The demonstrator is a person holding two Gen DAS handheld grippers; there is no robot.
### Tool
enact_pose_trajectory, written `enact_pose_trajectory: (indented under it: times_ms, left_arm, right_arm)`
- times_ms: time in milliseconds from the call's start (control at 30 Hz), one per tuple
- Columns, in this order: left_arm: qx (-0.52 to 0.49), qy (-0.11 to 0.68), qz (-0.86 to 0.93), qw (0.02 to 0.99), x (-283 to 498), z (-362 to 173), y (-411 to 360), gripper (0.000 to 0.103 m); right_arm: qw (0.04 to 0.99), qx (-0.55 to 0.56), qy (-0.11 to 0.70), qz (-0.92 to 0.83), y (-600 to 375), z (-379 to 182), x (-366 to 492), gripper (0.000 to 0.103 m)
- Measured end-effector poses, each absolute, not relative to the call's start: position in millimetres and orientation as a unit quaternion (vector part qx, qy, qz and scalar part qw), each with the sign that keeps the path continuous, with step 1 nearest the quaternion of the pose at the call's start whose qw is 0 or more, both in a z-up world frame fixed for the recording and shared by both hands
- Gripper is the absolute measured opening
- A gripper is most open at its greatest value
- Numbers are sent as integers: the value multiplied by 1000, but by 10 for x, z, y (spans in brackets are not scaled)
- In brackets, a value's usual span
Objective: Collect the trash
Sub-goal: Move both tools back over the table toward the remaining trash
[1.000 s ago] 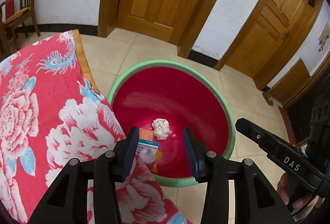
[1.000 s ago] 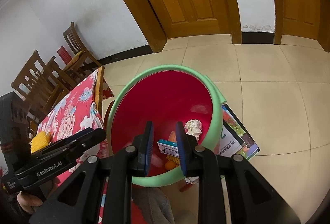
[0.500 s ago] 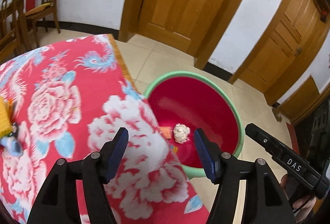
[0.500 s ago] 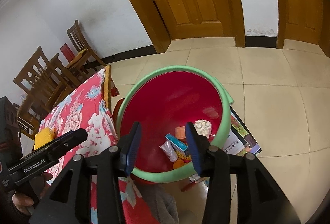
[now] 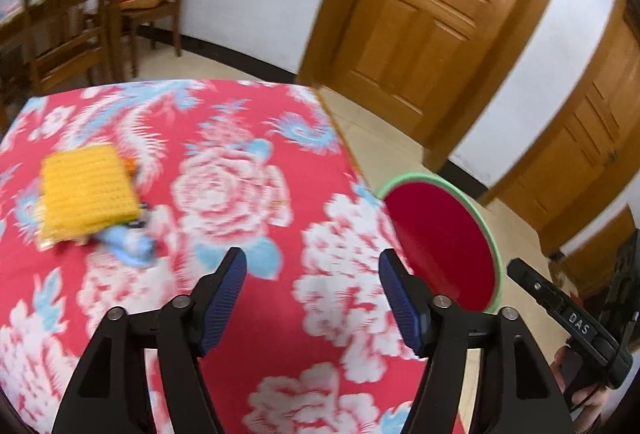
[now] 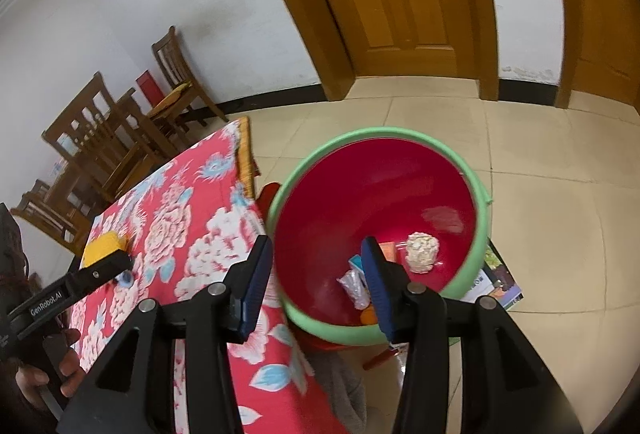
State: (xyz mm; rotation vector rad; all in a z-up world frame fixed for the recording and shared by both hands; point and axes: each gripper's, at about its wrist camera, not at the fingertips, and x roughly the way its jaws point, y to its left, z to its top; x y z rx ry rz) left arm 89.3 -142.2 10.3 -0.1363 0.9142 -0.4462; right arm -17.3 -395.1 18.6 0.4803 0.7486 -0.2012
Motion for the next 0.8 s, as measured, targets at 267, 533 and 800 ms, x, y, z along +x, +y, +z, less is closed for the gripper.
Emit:
enact_pose_trajectory:
  times_ms: [267, 533, 800]
  left_arm:
    - [-94, 428, -169, 883, 914, 134, -923, 73]
    - [-114, 417, -129, 893, 909, 148, -492, 73]
    - [-128, 413, -99, 896, 914, 104, -168, 73]
  right_arm:
    - [905, 208, 365, -62, -3587, 282, -20, 52]
    - [909, 188, 371, -32, -3230, 346, 124, 55]
    - [910, 170, 379, -1, -2866, 380, 299, 56]
